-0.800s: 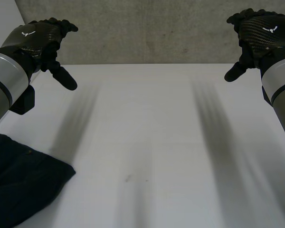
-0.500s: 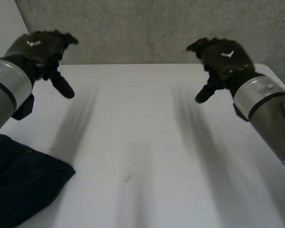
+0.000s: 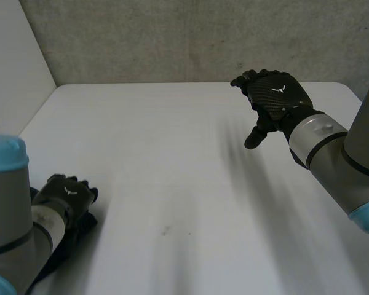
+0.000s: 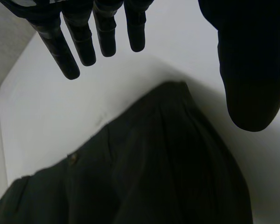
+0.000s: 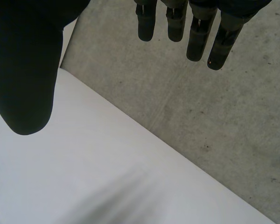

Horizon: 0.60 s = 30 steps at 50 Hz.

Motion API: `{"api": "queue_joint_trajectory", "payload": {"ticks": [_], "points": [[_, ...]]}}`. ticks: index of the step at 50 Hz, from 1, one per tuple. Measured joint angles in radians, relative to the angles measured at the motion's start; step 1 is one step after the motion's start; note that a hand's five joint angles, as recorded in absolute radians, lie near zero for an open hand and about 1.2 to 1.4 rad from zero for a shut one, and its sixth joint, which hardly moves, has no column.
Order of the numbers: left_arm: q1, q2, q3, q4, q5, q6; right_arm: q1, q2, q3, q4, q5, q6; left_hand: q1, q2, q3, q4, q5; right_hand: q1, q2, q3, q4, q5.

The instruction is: Fold the shorts.

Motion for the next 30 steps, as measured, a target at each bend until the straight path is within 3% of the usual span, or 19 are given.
{"api": "queue_joint_trajectory", "payload": {"ticks": [7, 20, 21, 22, 24, 25, 30], "points": [[0.06, -0.003, -0.106, 0.126, 0.002, 0.054, 0.001, 0.0, 0.004, 0.0, 0.0, 0.0, 0.099, 0.084, 0.092, 0.085, 0.087, 0.0, 0.0, 0.0, 0.0, 0.0], [0.16, -0.032, -0.142, 0.217, 0.005, 0.086, 0.001, 0.003, 0.007, 0.0, 0.0, -0.002, 0.135, 0.132, 0.141, 0.135, 0.137, 0.0, 0.0, 0.0, 0.0, 0.0], [0.169, -0.042, -0.142, 0.231, 0.005, 0.086, 0.001, 0.004, 0.007, 0.0, 0.0, -0.003, 0.414, 0.377, 0.387, 0.381, 0.372, 0.0, 0.0, 0.0, 0.0, 0.0], [0.174, -0.048, -0.141, 0.242, 0.005, 0.087, 0.001, 0.005, 0.007, 0.0, 0.0, -0.004, 0.543, 0.503, 0.513, 0.506, 0.493, 0.0, 0.0, 0.0, 0.0, 0.0], [0.178, -0.054, -0.14, 0.254, 0.005, 0.088, 0.001, 0.005, 0.007, 0.0, 0.0, -0.006, 0.543, 0.503, 0.513, 0.506, 0.493, 0.0, 0.0, 0.0, 0.0, 0.0], [0.181, -0.061, -0.137, 0.264, 0.005, 0.091, 0.001, 0.005, 0.008, 0.0, 0.0, -0.008, 0.808, 0.823, 0.821, 0.818, 0.794, 0.0, 0.0, 0.0, 0.0, 0.0], [0.184, -0.08, -0.122, 0.281, 0.006, 0.111, 0.001, 0.005, 0.008, 0.0, 0.0, -0.013, 0.837, 0.895, 0.898, 0.895, 0.862, 0.0, 0.0, 0.0, 0.0, 0.0]]}}
